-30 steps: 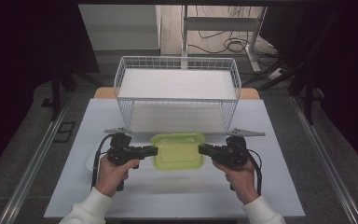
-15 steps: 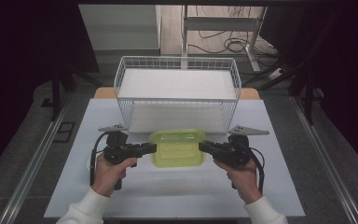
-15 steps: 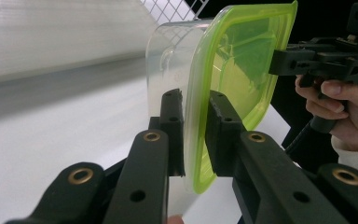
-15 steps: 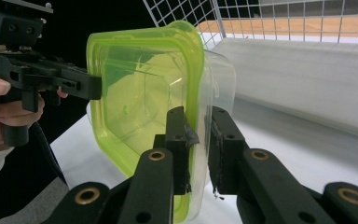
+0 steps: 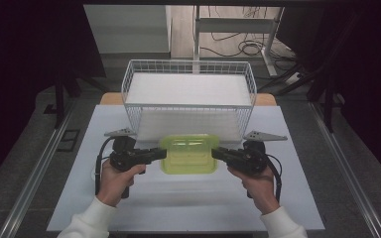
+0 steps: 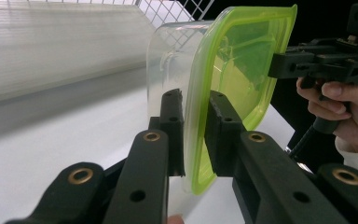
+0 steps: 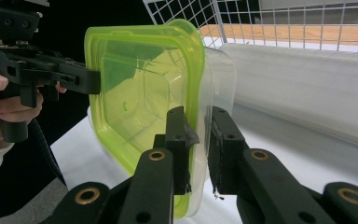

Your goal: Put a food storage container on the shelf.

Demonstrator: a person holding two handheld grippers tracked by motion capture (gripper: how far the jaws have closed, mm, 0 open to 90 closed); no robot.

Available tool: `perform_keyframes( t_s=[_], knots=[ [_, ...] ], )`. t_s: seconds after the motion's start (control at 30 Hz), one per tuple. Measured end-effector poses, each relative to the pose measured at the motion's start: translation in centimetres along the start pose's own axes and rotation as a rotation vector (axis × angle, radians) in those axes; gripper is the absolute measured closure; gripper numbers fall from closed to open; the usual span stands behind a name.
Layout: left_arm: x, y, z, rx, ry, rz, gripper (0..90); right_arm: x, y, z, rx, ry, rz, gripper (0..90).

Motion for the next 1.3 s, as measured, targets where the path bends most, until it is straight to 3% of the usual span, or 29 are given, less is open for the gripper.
perform_keyframes(
  t_s=[0.3,0.73,0.87,1.03,1.3],
  knots=[
    [2.0,-0.7,-0.2,-0.005,-0.001,-0.018,78.8,1.6,-0.8,0.0,0.002,-0.004,-0.022,78.4],
    [5.9,-2.6,-0.2,-0.005,0.015,-0.048,78.8,5.9,-1.8,0.3,0.002,-0.044,-0.059,78.3],
    [7.2,-3.2,-0.3,0.012,0.031,-0.062,78.8,7.3,-1.9,0.2,0.004,-0.048,-0.069,78.4],
    [8.3,-3.9,-0.6,0.031,0.059,-0.074,79.0,8.4,-2.2,0.2,0.014,-0.051,-0.081,78.3],
    [9.4,-4.1,-0.5,0.026,0.054,-0.083,79.0,9.6,-2.6,0.2,0.013,-0.056,-0.089,78.3]
  ],
)
Point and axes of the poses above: each handheld gripper's, and its own axes: y roughly forward along the jaws, x roughly out of its top, z roughly to its left, the point moved 8 cm from there along y, roughly forward along the jaws, and after that the axes turned 11 degrees about z, right-handed, at the moved point
